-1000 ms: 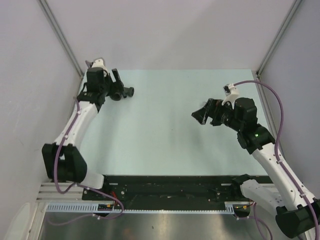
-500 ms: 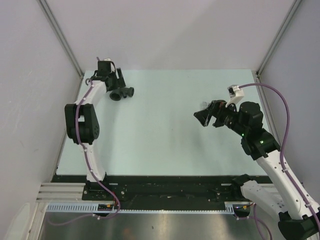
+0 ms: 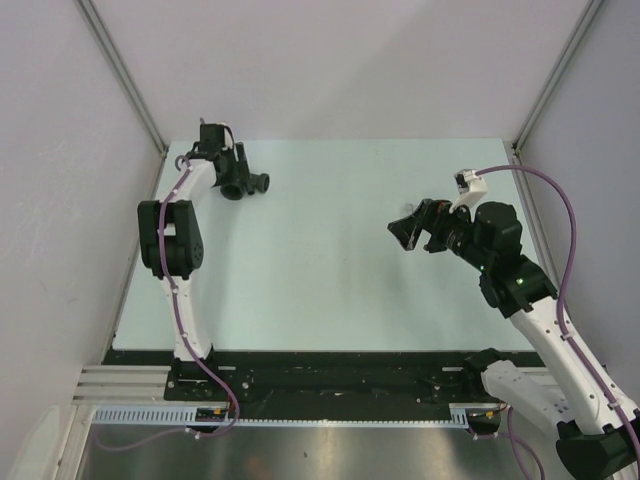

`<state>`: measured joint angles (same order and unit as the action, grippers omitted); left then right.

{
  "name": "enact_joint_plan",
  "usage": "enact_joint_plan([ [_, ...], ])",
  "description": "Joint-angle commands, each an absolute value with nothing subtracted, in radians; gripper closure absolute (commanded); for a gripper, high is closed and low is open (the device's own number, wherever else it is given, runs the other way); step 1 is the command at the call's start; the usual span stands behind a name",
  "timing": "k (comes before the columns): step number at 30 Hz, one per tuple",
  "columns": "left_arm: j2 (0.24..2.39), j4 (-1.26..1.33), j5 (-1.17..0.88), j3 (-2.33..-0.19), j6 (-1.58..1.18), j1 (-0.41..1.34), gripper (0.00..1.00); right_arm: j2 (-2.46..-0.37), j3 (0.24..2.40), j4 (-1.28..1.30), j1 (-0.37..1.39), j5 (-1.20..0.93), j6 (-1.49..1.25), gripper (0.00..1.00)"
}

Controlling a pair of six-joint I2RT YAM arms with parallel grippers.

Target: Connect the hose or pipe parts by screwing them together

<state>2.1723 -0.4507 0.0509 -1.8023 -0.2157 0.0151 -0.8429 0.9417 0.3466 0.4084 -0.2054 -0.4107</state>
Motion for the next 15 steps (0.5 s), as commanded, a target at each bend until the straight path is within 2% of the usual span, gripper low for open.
enact_joint_plan([
  [1, 2.200, -0.463, 0.031, -1.838, -0.187, 0.009, 0.20, -0.838, 0.934, 0.328, 0.414, -0.166, -0.420, 0.00],
  [9, 2.210, -0.465, 0.008, -1.809, -0.178, 0.009, 0.28, -0.822, 0.917, 0.318, 0.414, -0.166, -0.442, 0.00],
  [15, 2.210, -0.463, -0.047, -1.816, -0.152, 0.011, 0.23, -0.819, 0.916, 0.314, 0.414, -0.155, -0.416, 0.00],
])
